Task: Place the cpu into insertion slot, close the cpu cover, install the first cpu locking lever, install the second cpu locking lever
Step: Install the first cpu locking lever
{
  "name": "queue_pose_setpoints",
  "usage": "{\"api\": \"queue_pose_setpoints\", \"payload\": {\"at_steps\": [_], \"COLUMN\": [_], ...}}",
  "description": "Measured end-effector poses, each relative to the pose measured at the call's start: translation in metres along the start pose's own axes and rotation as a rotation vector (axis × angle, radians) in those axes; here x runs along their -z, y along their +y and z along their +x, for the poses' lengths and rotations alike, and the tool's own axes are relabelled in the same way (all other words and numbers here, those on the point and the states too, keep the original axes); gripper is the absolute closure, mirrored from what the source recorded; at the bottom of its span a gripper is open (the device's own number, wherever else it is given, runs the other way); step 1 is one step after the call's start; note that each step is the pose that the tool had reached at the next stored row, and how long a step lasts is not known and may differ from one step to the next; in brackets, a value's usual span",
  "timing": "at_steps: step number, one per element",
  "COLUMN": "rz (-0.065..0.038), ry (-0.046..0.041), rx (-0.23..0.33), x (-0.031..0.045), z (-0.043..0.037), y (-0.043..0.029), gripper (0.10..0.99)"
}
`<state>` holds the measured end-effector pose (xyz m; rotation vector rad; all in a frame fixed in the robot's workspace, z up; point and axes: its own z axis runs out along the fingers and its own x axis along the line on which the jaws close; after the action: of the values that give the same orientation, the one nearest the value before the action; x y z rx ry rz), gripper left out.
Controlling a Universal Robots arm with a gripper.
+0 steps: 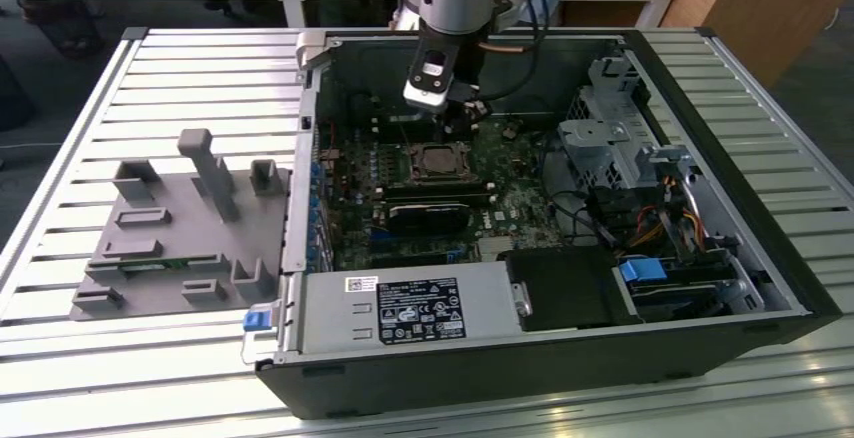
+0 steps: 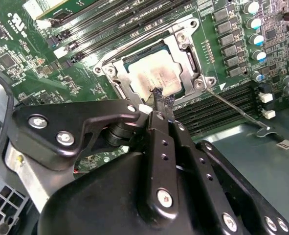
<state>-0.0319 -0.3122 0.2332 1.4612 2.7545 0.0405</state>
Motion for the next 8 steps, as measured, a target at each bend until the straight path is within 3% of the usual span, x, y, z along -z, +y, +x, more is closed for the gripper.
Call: {"api": "queue_pose_setpoints", "payload": {"at_steps": [8], "rz": [0.000], "ry": [0.0014], "rx": [0.043], "x": [0.0000], "z": [0.0000], "y": [0.0000], "gripper": [0.965]}}
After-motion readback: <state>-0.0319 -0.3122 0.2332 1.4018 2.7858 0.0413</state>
